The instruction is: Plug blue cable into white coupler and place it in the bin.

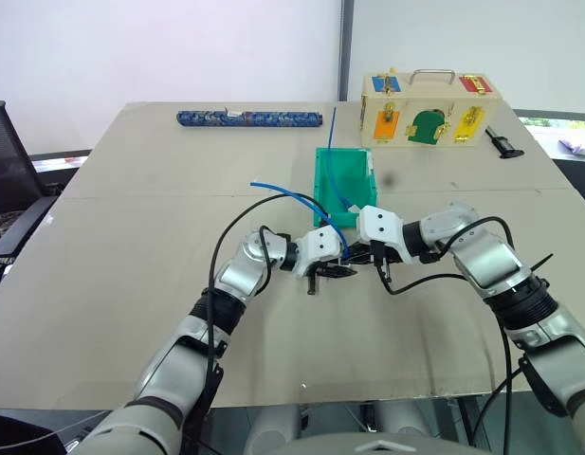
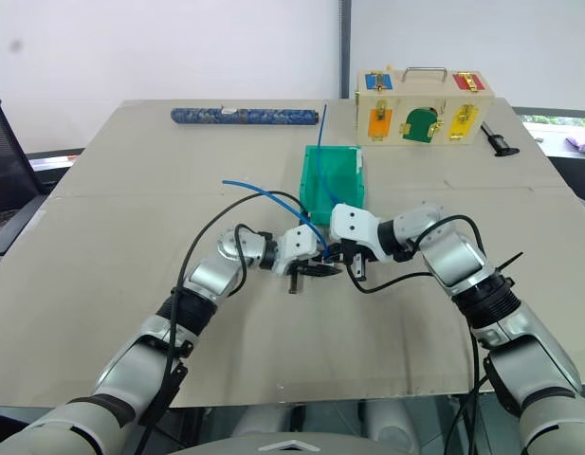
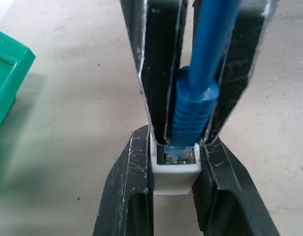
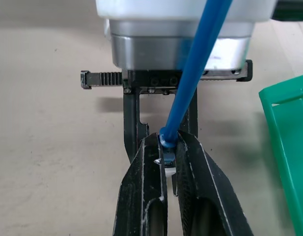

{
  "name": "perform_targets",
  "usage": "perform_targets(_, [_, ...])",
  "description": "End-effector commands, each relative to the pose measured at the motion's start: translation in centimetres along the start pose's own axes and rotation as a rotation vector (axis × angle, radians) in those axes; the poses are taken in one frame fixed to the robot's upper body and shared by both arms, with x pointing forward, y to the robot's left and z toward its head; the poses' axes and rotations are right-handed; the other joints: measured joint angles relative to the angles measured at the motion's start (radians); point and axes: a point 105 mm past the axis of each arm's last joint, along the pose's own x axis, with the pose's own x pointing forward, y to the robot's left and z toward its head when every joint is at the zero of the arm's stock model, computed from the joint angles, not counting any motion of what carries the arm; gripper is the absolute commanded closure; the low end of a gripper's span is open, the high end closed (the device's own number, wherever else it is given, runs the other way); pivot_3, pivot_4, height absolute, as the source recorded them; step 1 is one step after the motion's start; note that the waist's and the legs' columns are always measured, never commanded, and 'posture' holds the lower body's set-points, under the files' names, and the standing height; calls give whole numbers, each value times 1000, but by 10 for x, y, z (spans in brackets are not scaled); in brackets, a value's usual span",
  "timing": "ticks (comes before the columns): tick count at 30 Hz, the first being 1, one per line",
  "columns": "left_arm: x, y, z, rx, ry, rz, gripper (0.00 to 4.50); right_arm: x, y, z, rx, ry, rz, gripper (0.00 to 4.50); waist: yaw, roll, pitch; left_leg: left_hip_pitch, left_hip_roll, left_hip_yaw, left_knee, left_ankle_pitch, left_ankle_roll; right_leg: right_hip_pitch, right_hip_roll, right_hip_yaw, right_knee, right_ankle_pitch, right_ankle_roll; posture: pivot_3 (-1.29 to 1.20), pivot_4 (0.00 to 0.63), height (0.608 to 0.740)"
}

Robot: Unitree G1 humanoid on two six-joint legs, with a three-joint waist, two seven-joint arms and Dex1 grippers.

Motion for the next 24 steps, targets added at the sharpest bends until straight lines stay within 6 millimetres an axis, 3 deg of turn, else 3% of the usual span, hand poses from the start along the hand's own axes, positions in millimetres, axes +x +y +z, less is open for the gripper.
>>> perform_targets(1, [2,-3,9,26,-29,-21,4075,19,36,-64,188,166,141,4500,0,0,0,0,0,0,0,0,0,0,0,0,0,0,-1,0,150,740])
perform_targets(7, [2,-2,10,26,-30,-21,4075,23,38,-67,177,162,137,4500,0,0,-1,0,0,0,0,0,0,0,0,0,0,-1,-1,0,150,740])
perform_targets(11, [1,-1,10,14,-37,-11,4075,20,8,-41,87,-2,-36,4500,-4,-1,-1,0,0,0,0,0,0,0,0,0,0,-1,-1,0,150,740])
perform_targets(17, [-13,1,18,-60,-107,58,4075,-45,-20,29,23,-346,-283,2250,-12,5,10,-5,0,0,0,0,0,-4,0,1,0,2,-2,0,150,740])
perform_targets(19, [-22,2,24,-104,-156,91,4075,-72,-20,50,27,-437,-360,1210,-13,5,11,-13,0,-1,0,0,0,-12,0,1,0,3,-3,0,150,740])
perform_targets(21, [-33,2,28,-133,-183,130,4075,-90,-7,60,20,-453,-389,243,-12,5,12,-25,0,-6,2,0,0,-24,-1,1,3,4,-3,0,150,740])
perform_targets(24, [-47,-1,33,-191,-219,174,4075,-102,9,58,28,-425,-459,48,-8,5,12,-28,-1,-12,-1,0,0,-25,-2,-4,-1,3,-3,0,150,740])
